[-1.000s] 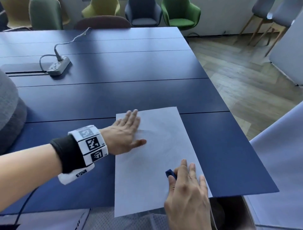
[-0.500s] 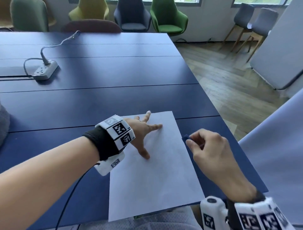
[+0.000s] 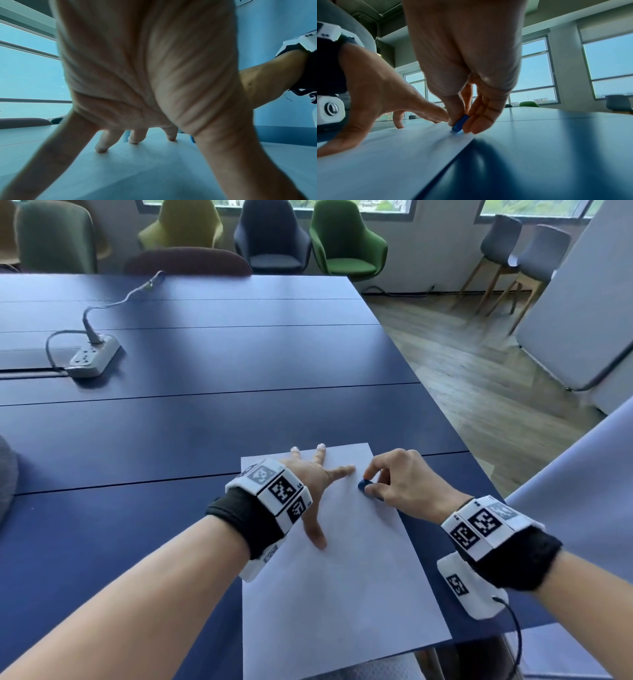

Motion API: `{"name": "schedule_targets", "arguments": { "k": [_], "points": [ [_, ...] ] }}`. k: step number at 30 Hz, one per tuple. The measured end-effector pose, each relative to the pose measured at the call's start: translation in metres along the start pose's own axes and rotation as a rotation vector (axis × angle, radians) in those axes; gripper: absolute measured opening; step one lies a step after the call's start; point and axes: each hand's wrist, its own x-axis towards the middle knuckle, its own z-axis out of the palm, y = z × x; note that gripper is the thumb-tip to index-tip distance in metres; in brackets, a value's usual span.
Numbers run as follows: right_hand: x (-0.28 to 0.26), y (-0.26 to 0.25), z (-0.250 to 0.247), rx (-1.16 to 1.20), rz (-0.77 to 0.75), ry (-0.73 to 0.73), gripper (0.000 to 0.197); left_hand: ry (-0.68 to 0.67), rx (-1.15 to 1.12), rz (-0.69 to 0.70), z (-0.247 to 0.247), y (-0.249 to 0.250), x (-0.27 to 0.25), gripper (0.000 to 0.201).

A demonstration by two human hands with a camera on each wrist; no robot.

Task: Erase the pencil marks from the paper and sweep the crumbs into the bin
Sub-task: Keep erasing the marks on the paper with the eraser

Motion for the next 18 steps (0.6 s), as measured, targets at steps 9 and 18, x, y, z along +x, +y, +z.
{"name": "schedule_targets", "arguments": {
  "k": [9, 18],
  "points": [
    [0.007, -0.001, 0.003, 0.068, -0.056, -0.007, 0.005, 0.016, -0.008, 0.015, 0.002, 0.0, 0.001, 0.138],
    [0.014, -0.001, 0.005, 0.104, -0.071, -0.08, 0.004, -0.001, -0.008, 0.012, 0.001, 0.0, 0.001, 0.138]
  ]
}}
